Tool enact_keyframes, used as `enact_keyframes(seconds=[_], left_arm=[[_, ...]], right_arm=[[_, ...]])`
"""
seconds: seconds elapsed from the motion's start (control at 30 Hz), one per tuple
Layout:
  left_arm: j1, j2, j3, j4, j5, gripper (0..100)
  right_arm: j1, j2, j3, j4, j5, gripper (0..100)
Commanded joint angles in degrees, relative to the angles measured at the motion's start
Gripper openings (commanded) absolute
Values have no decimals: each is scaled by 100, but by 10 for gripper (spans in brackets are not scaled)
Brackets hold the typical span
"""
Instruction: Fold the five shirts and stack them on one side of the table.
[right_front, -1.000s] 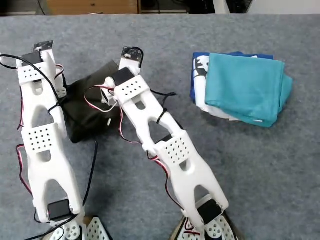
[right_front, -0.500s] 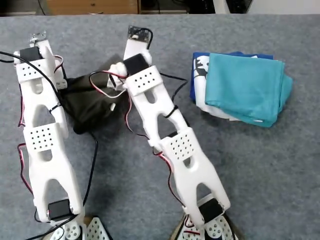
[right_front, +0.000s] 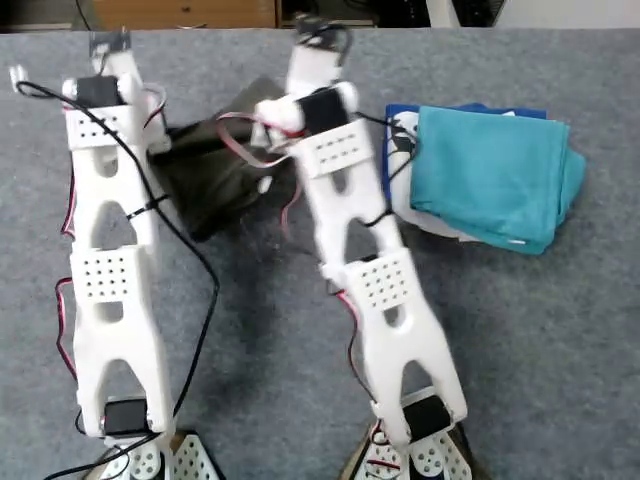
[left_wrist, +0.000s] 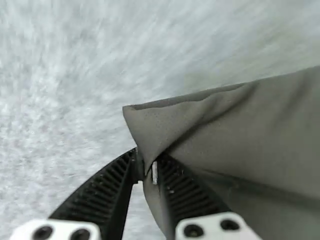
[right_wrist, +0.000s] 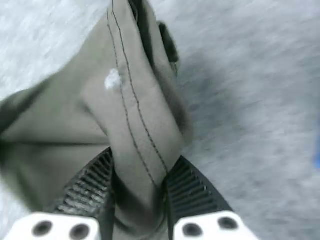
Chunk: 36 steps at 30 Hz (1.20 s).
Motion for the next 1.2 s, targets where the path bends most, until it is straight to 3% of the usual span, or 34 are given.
enact_keyframes(seconds=[0.0, 0.2, 0.33, 0.63, 0.93, 1.17], left_arm=[[475, -875, -527, 62, 431, 17], [1609, -1262, -721, -9, 1204, 17], [2180, -1279, -703, -563, 1714, 18], [3332, -927, -651, -2092, 1811, 18], [3859, -303, -651, -3042, 1820, 19], [4079, 171, -651, -3560, 1820, 19]], right_arm=[[699, -848, -286, 114, 237, 1], [1578, -1684, -242, 114, 651, 1], [2237, -2193, -233, 123, 976, 1], [3776, -2958, 497, 123, 1626, 1], [4664, -3864, 2923, 105, 1758, 1], [4857, -3952, 3943, 79, 1916, 1]])
